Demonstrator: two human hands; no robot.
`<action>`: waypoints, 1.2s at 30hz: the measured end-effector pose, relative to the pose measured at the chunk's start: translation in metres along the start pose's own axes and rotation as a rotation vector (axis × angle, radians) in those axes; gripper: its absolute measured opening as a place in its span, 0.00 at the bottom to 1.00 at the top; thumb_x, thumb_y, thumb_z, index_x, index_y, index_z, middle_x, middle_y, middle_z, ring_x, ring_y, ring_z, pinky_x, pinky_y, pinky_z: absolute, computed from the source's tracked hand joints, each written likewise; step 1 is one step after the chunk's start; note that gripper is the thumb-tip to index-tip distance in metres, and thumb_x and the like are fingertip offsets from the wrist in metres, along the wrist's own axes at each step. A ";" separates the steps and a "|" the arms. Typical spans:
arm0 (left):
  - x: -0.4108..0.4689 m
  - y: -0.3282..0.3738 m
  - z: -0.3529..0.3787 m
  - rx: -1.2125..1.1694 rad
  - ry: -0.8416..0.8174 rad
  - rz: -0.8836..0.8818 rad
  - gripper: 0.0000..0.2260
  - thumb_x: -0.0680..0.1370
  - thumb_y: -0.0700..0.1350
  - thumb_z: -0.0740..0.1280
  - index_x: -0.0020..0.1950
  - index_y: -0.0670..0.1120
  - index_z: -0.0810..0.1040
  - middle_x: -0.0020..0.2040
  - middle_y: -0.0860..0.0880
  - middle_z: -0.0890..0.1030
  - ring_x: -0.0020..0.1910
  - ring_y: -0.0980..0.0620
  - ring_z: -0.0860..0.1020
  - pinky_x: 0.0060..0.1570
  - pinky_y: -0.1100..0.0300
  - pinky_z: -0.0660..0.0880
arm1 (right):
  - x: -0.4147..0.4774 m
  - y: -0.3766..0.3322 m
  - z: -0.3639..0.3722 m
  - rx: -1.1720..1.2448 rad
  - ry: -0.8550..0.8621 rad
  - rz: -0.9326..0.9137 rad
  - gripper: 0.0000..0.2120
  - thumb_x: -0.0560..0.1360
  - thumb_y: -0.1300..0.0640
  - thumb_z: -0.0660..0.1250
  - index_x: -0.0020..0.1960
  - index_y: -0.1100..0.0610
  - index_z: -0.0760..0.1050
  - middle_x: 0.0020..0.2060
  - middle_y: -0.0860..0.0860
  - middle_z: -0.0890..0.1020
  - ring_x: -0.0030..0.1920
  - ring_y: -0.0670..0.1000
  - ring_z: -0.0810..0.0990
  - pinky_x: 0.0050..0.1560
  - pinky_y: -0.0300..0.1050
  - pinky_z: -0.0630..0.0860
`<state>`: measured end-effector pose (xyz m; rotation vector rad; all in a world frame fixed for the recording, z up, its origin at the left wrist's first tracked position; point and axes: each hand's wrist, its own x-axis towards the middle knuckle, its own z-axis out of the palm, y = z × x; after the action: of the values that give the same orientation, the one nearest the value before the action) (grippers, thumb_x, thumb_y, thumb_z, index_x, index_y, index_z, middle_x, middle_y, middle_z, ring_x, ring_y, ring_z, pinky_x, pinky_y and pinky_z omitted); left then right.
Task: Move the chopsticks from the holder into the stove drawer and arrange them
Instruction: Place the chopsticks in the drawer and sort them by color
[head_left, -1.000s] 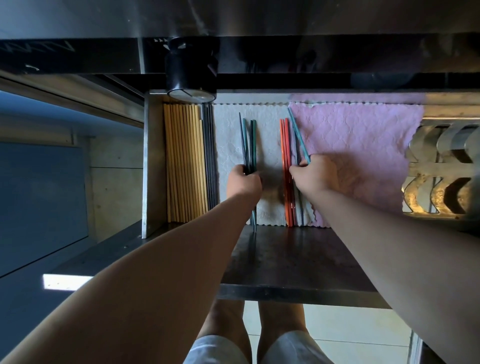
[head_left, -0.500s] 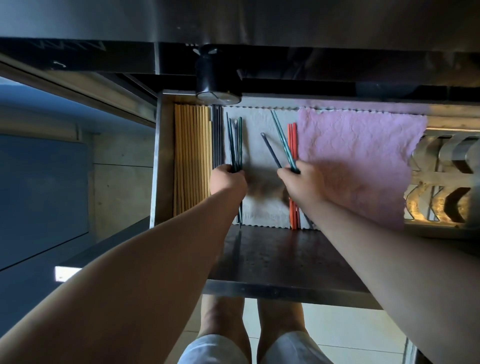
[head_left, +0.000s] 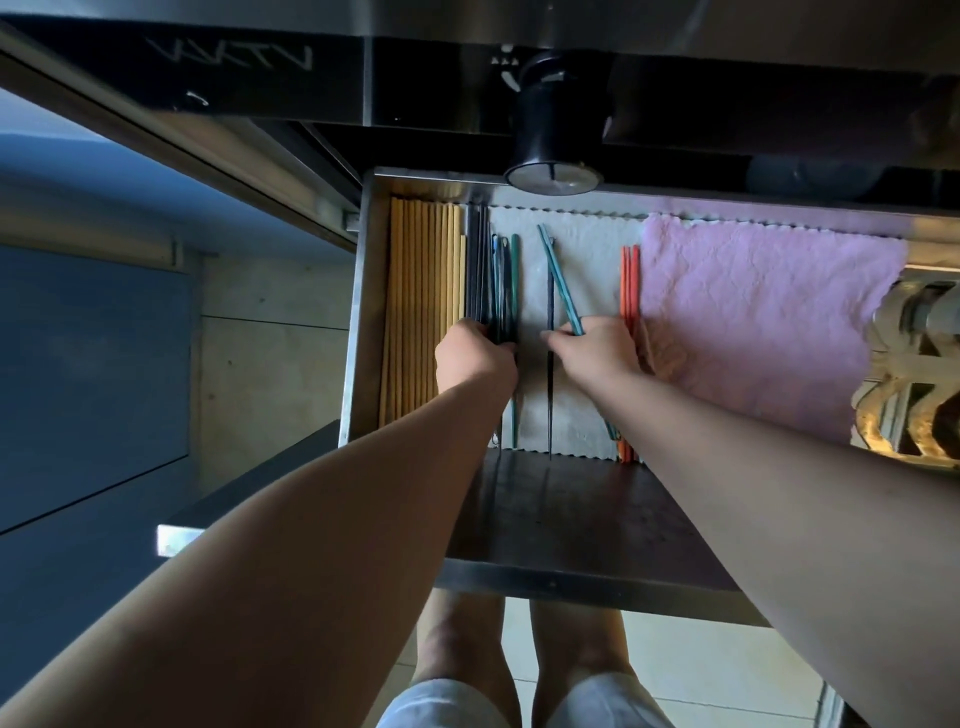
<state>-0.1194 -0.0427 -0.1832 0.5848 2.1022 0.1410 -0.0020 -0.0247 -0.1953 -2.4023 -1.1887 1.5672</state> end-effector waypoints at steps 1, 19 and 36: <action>0.000 0.000 -0.001 0.010 0.003 0.002 0.14 0.76 0.43 0.71 0.61 0.44 0.76 0.54 0.45 0.80 0.44 0.49 0.75 0.41 0.57 0.74 | 0.001 -0.001 0.001 -0.009 0.005 -0.001 0.08 0.72 0.52 0.73 0.38 0.53 0.78 0.29 0.48 0.77 0.36 0.51 0.77 0.33 0.38 0.66; -0.003 -0.019 -0.025 0.665 0.013 0.618 0.17 0.77 0.40 0.64 0.65 0.49 0.71 0.67 0.46 0.68 0.63 0.43 0.67 0.59 0.50 0.70 | -0.007 -0.012 0.009 -0.133 0.174 -0.070 0.09 0.76 0.58 0.66 0.51 0.60 0.83 0.47 0.56 0.85 0.42 0.52 0.79 0.40 0.38 0.70; -0.004 -0.018 -0.019 0.987 -0.204 0.771 0.33 0.79 0.40 0.58 0.79 0.61 0.47 0.79 0.53 0.35 0.78 0.41 0.40 0.75 0.41 0.48 | -0.008 -0.002 -0.001 -0.244 0.069 0.000 0.07 0.74 0.57 0.68 0.46 0.59 0.83 0.45 0.55 0.85 0.46 0.56 0.82 0.42 0.38 0.72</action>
<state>-0.1391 -0.0581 -0.1751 1.8813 1.5362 -0.5369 -0.0044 -0.0274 -0.1881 -2.5763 -1.4419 1.3988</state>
